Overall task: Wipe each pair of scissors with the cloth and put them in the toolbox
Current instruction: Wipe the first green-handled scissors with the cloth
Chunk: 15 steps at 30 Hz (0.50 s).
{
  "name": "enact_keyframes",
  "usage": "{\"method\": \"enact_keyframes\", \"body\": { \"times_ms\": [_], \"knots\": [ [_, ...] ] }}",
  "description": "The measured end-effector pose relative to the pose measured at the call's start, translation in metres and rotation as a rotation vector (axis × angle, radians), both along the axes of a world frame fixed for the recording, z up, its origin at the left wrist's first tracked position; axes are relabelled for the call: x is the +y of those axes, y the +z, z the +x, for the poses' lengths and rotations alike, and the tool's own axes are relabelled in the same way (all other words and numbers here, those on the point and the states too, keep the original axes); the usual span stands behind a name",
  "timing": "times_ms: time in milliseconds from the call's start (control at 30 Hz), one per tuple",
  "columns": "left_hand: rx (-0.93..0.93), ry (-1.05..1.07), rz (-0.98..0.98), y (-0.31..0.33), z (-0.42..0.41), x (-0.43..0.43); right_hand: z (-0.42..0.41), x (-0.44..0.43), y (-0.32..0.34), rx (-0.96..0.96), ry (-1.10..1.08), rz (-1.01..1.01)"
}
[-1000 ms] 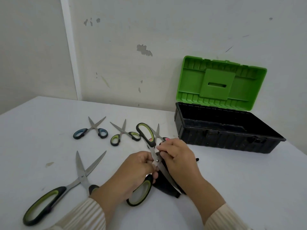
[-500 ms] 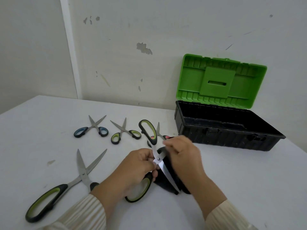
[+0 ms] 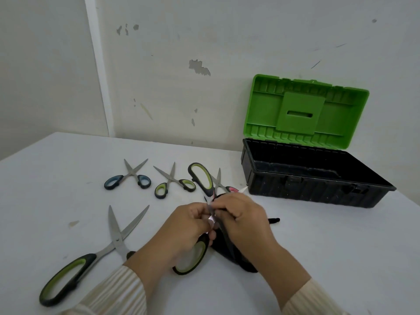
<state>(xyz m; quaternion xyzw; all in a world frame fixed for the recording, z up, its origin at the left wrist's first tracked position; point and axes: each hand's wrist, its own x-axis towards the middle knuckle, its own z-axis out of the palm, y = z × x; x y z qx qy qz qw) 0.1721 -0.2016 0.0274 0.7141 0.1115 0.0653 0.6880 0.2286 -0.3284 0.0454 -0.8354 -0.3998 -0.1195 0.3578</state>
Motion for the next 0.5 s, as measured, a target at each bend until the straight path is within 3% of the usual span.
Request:
{"method": "enact_keyframes", "body": {
  "times_ms": [133, 200, 300, 433, 500],
  "knots": [
    [0.016, 0.002, 0.026, -0.003, 0.002, -0.001, -0.007, 0.002, -0.003, -0.091, -0.004, 0.029],
    [0.008, -0.006, 0.043, -0.002, 0.000, -0.001, -0.004, 0.001, 0.001, 0.037, -0.006, 0.075],
    [0.002, -0.014, 0.045, -0.001, -0.001, -0.001, 0.007, -0.006, 0.002, -0.037, -0.094, 0.092],
    [-0.008, -0.009, 0.058, -0.001, 0.000, 0.002, -0.008, 0.001, -0.003, 0.067, 0.005, 0.142],
    [-0.013, -0.029, 0.045, 0.000, -0.003, 0.003, 0.001, -0.003, -0.003, -0.046, -0.079, 0.162]
  ]
}}
